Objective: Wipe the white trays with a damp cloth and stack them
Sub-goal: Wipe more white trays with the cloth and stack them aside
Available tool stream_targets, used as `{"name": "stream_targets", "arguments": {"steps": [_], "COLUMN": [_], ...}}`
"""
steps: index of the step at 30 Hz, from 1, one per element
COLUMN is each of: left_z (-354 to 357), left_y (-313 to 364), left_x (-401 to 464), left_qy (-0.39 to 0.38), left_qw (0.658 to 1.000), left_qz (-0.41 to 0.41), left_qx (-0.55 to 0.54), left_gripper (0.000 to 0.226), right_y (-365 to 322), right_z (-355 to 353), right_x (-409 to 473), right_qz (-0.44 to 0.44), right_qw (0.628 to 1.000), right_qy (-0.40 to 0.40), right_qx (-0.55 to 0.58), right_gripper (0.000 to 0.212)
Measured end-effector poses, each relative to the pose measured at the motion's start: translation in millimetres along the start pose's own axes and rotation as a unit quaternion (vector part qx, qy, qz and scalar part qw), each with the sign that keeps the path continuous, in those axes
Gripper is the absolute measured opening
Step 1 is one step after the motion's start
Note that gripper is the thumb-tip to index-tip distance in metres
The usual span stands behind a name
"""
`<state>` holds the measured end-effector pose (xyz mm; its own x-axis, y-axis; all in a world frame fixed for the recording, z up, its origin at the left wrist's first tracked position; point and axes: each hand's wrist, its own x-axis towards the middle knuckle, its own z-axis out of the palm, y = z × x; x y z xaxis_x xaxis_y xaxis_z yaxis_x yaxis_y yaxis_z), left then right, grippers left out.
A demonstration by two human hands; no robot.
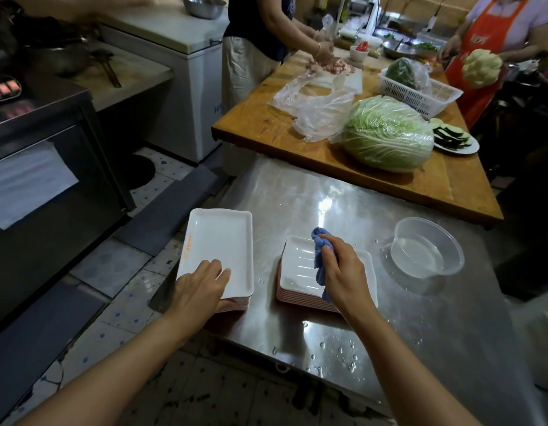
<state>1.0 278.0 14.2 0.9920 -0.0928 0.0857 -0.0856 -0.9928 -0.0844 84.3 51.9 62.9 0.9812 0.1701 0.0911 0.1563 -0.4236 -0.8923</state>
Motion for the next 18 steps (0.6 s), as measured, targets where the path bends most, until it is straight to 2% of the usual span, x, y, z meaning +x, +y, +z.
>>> {"name": "stream_targets", "arguments": {"steps": [4,8,12,14,18], "left_z": [0,4,-3,1,19], "left_y": [0,8,45,66,90], "left_x": [2,11,35,55,93], "left_qy": [-0.044,-0.090,0.010,0.001,-0.079], "left_qw": [0.999,0.993,0.989,0.978,0.948], "left_qz": [-0.018,-0.083,-0.087,-0.112,-0.192], "left_qx": [-0.009,0.002,-0.116,-0.177,-0.241], "left_gripper": [0.066,0.070,0.052,0.044,0.041], "right_y": [5,11,24,29,40], "right_z": [-2,-12,-27,-38,-65], "right_x": [3,5,7,7,4], "right_qz": [0.011,0.008,0.024,0.033,0.023], "right_qw": [1.000,1.000,1.000,0.999,0.999], "right_qy": [-0.010,0.009,0.018,0.021,0.049], "right_qx": [0.003,-0.004,-0.001,0.017,-0.008], "right_gripper": [0.026,0.025,0.028,0.027,0.033]}}
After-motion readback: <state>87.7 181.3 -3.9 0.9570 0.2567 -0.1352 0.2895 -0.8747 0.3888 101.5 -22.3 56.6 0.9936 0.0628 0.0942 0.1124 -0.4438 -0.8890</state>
